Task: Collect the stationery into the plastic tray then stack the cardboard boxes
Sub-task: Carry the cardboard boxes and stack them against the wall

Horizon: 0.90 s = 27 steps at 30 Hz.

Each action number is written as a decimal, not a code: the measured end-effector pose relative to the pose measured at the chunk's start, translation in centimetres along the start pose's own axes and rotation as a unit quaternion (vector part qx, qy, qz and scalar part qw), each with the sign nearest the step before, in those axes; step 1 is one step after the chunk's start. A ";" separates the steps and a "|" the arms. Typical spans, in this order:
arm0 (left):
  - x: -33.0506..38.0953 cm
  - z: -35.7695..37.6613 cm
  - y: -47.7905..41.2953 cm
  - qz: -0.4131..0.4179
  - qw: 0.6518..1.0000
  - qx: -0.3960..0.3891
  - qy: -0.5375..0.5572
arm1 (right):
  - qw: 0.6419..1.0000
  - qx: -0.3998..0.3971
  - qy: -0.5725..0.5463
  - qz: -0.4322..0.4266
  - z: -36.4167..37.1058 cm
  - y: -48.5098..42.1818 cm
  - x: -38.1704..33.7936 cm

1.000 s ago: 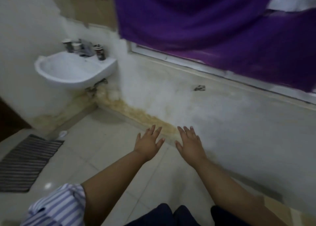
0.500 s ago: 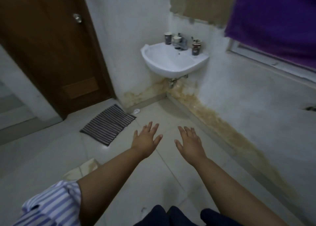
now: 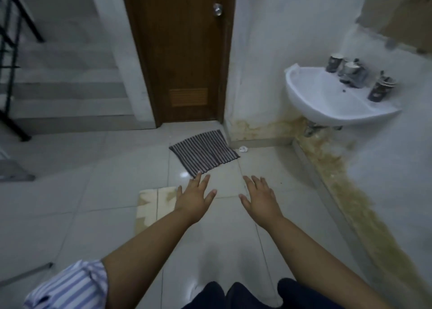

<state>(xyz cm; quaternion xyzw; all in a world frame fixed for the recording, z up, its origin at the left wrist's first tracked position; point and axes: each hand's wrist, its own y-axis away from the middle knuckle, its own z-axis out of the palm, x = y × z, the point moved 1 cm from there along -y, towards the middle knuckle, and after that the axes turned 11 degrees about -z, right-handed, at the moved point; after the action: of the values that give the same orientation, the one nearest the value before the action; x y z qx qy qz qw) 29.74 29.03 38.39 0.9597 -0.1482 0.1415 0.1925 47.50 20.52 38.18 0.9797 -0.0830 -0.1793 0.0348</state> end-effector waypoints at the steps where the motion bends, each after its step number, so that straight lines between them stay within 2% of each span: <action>1: -0.5 -0.2 0.0 -0.005 1.000 0.001 0.007 | 1.000 0.001 0.006 -0.006 0.1 -0.5 -0.4; 9: -9.9 -3.1 -2.3 -0.070 0.997 0.006 0.022 | 0.998 -0.032 -0.004 -0.060 4.0 -7.1 -7.5; 18: -20.4 -6.7 -10.2 -0.057 0.998 0.002 0.000 | 0.999 -0.038 -0.023 -0.012 11.4 -14.7 -15.7; 27: -27.7 -1.6 -18.1 -0.040 0.999 -0.020 -0.018 | 0.995 -0.081 -0.049 0.007 21.3 -20.3 -18.4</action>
<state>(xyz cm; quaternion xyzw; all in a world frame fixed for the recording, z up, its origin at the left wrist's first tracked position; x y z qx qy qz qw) 10.14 52.05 24.75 0.9630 -0.1163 0.1136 0.2148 25.98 42.88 22.69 0.9631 -0.0768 -0.2326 0.1118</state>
